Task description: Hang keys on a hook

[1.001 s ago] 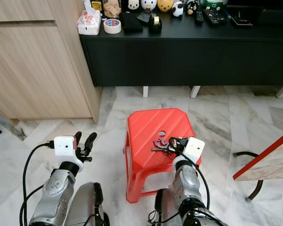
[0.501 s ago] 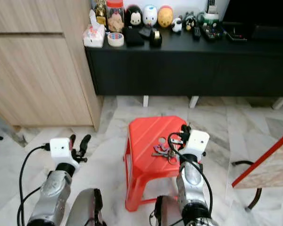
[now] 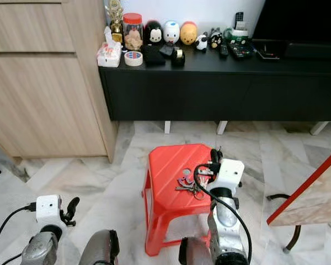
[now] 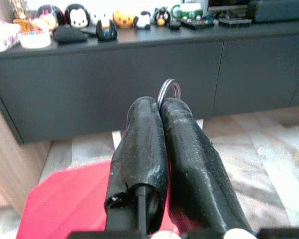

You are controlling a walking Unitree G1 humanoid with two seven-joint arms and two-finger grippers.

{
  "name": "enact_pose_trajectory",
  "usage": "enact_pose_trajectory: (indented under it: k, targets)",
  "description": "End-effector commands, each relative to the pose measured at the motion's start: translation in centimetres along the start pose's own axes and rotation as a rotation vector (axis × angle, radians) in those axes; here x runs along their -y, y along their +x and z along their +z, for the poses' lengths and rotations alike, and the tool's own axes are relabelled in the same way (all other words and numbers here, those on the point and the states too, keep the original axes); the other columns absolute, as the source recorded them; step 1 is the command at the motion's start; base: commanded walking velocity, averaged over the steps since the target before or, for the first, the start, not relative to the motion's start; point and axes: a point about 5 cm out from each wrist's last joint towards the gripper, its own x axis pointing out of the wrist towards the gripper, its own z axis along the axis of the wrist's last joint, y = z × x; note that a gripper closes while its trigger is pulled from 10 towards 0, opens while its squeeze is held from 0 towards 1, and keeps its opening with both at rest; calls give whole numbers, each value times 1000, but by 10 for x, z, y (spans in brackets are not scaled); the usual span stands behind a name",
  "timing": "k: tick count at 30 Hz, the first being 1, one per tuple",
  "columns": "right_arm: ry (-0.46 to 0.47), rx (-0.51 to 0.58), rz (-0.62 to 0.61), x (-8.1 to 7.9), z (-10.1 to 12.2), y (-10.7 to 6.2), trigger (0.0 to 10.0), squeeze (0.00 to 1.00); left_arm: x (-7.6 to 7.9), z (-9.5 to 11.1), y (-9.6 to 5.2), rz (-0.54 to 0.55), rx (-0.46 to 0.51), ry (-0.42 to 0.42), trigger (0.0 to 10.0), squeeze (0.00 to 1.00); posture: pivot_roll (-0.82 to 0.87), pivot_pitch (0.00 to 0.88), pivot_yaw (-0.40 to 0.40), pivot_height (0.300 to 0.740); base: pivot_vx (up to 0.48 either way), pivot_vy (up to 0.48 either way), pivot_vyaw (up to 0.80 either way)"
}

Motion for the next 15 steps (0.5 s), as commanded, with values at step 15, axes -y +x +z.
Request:
enact_pose_trajectory:
  k: [15]
  targets:
    - [-32,-48,-15,5,-1,-8,10000,0,1,-43,-20,-1,-169,45,10000,0,50,0,-74,740,0,0,0]
